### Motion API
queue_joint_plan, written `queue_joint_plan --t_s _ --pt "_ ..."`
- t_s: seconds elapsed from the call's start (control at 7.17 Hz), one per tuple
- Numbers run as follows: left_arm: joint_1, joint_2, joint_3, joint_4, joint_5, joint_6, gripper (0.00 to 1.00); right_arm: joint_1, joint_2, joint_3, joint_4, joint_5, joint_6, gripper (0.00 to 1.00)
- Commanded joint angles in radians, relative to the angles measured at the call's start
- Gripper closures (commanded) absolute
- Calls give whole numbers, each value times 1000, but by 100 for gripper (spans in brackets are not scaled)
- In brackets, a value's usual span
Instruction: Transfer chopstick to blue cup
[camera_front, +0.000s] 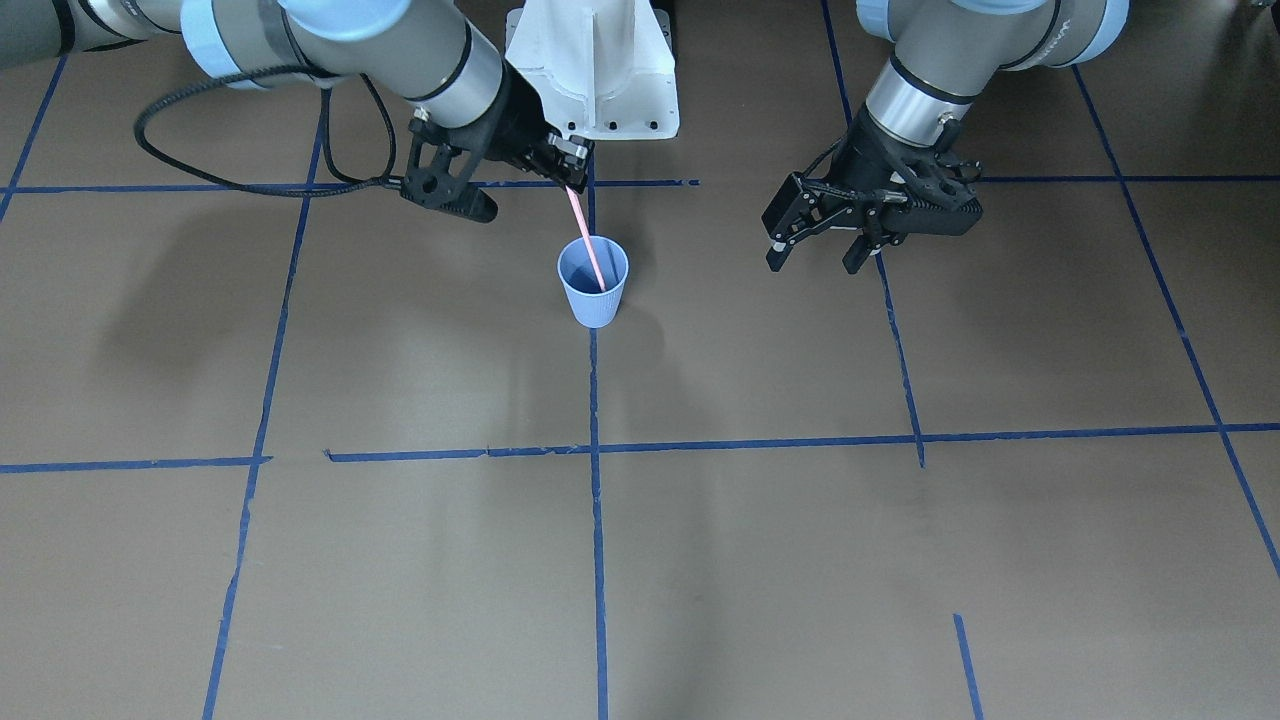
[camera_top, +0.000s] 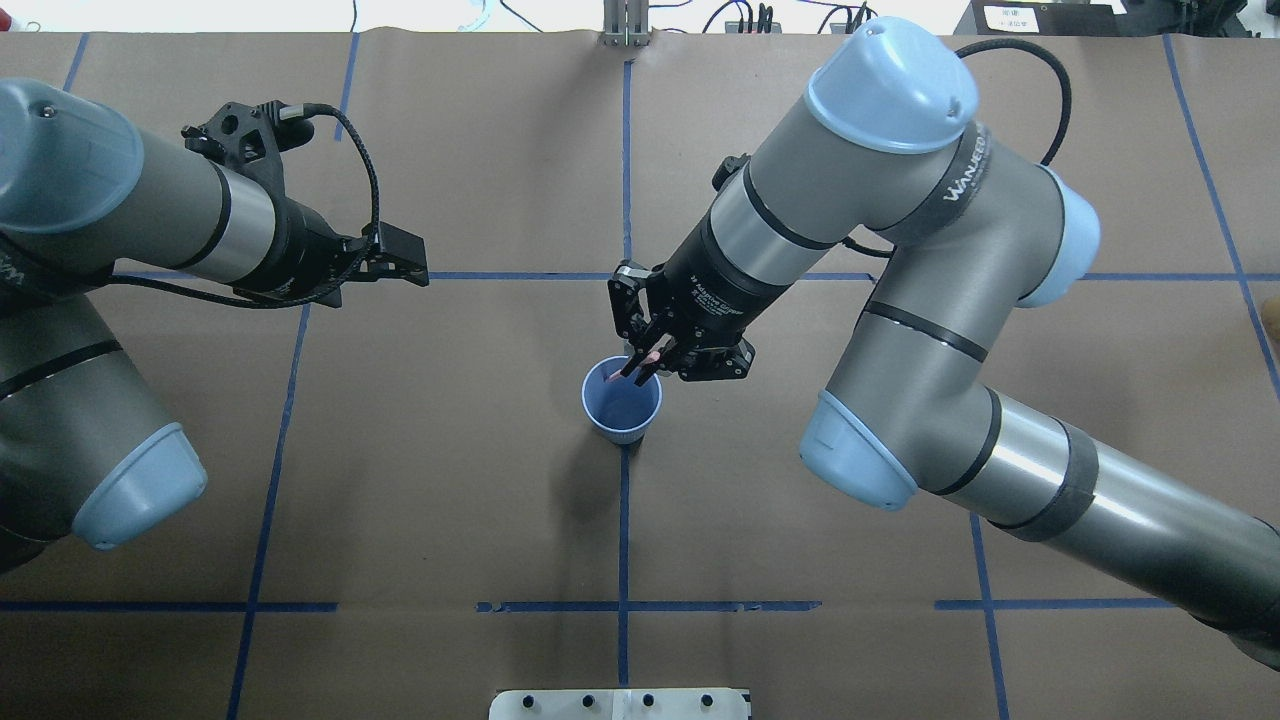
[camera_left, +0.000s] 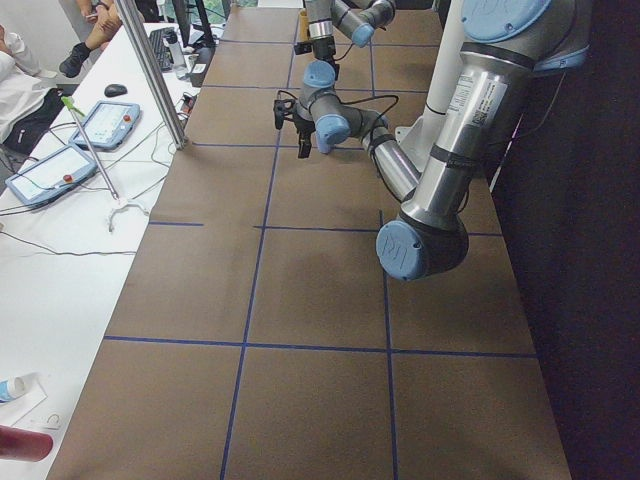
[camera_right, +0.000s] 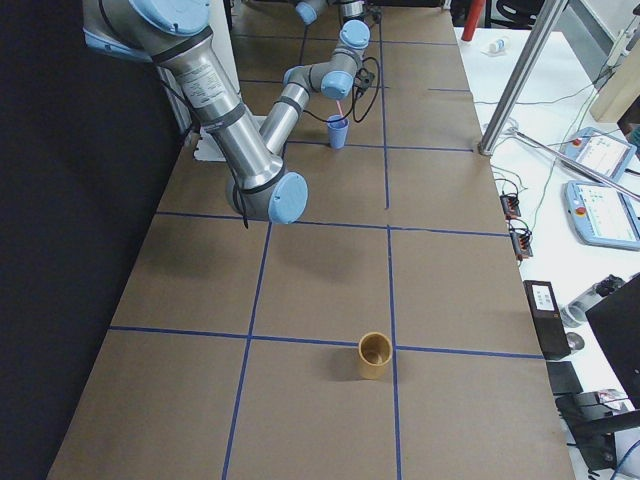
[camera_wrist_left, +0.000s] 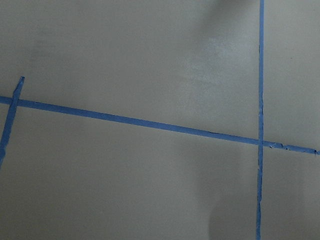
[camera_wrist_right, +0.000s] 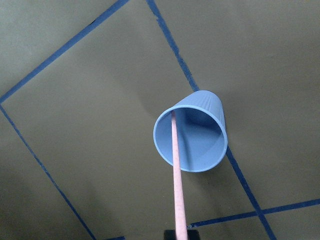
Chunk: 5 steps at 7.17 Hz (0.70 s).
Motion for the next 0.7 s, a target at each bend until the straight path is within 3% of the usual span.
queue_joint_plan --t_s 0.0,0.28,0.56 --pt "1 -2 1 0 0 0 0 -5 13 -29 17 -2 9 5" --pt "-9 12 1 1 -8 36 0 69 -20 53 6 23 29 1" --pt "-25 113 -11 0 -11 162 0 227 -207 142 9 115 -9 0"
